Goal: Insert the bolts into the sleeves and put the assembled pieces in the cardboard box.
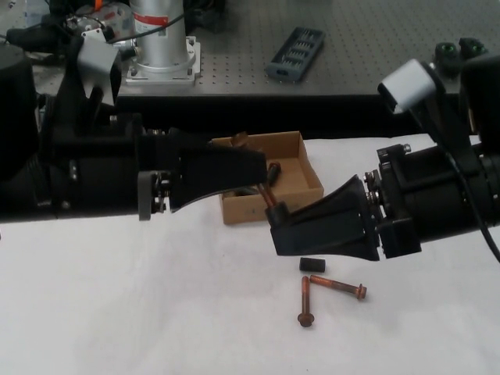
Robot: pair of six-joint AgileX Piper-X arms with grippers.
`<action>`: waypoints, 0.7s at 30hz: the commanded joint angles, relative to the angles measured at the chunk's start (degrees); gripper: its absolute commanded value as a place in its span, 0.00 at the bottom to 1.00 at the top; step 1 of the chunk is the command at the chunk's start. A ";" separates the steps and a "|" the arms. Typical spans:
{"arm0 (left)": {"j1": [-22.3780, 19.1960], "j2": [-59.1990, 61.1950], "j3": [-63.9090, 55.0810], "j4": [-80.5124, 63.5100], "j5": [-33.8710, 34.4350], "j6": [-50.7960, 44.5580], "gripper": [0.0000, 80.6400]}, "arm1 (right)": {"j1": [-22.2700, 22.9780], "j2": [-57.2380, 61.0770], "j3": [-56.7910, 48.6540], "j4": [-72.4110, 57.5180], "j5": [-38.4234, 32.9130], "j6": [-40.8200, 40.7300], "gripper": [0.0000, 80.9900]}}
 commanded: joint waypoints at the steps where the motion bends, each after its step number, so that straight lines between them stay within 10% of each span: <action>1: 0.19 0.27 -1.31 0.12 1.89 0.99 0.10 | -0.40 -1.21 -0.92 -1.30 -0.47 0.24 0.03; 21: -3.04 0.27 -1.36 0.12 2.19 0.99 0.10 | -0.40 -1.21 -1.64 -1.30 -0.47 0.24 0.03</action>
